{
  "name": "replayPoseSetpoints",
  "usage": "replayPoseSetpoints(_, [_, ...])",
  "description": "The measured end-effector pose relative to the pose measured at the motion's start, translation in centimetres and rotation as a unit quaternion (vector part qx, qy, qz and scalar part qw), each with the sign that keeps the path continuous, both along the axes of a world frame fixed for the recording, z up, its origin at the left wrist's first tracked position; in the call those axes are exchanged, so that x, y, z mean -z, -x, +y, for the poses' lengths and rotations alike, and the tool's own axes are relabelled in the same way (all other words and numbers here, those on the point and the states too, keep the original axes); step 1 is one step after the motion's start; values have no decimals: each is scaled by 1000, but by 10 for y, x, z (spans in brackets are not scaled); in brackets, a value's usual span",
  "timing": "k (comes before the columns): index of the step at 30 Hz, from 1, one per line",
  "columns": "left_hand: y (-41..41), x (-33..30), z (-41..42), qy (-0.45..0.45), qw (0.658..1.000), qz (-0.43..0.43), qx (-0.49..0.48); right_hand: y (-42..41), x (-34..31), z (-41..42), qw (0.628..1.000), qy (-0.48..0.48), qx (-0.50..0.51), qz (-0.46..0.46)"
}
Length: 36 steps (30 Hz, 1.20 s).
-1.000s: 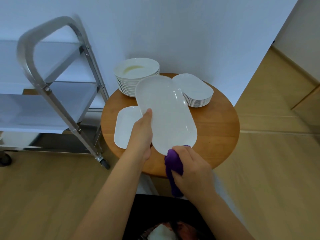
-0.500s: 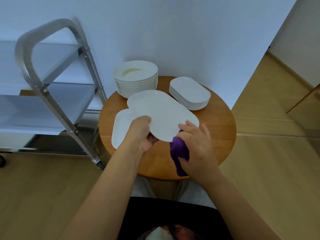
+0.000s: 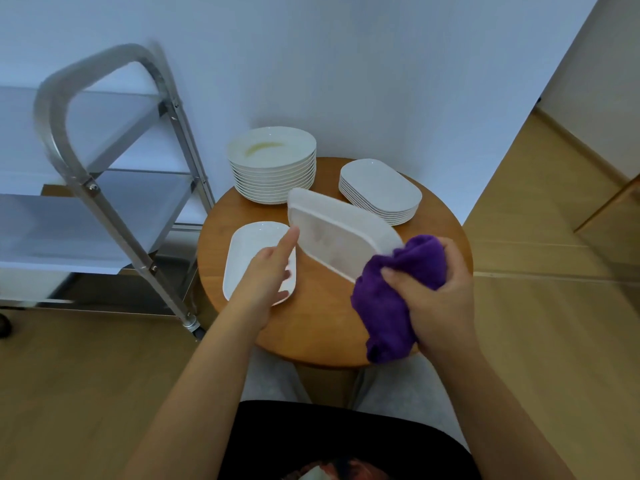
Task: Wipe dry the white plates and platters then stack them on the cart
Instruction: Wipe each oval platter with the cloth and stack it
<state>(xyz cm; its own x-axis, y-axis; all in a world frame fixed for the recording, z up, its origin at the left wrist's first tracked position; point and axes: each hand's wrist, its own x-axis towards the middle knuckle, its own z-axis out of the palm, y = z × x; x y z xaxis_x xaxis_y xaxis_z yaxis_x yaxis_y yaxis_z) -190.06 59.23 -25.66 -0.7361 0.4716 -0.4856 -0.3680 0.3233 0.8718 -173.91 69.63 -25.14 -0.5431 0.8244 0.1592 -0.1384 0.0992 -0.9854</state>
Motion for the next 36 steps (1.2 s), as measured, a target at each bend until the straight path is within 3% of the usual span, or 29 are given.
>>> replayPoseSetpoints(2, [4,13,-10,-13,998,45,-33,-5,-7,10,995,76,-33,49])
replayPoseSetpoints(4, [9,21,-20,-93,995,38,-15,-10,-12,17,985,134,-84,69])
replayPoseSetpoints(8, [17,22,-33,-310,938,-140,60,-11,-8,34,970,194,-144,41])
replayPoseSetpoints(11, [16,21,-34,-370,904,-206,55,-9,0,44,962,224,-155,14])
replayPoseSetpoints(14, [11,20,-33,-361,913,-188,35,-12,6,50,981,137,-113,-72])
replayPoseSetpoints(16, [7,21,-32,-343,924,-168,31,-12,4,55,988,41,-15,-145])
replayPoseSetpoints(19, [-5,20,-27,-292,951,-97,26,-4,-16,54,980,-47,145,-128])
replayPoseSetpoints(22, [-22,12,-14,-213,976,-27,26,15,-36,26,943,-225,207,-129])
replayPoseSetpoints(24, [-30,9,-1,-174,984,-6,28,30,-34,4,932,-299,148,-142])
replayPoseSetpoints(26, [-33,7,7,-171,985,0,31,44,-28,-12,960,-232,-23,-157])
replayPoseSetpoints(28, [-32,4,6,-181,983,9,27,45,-22,-11,940,-247,-134,-191])
replayPoseSetpoints(31, [-30,-3,-4,-174,984,16,32,40,-20,1,884,-370,-142,-248])
replayPoseSetpoints(36, [-40,-13,0,-161,985,30,53,51,-22,-15,901,-375,-103,-192])
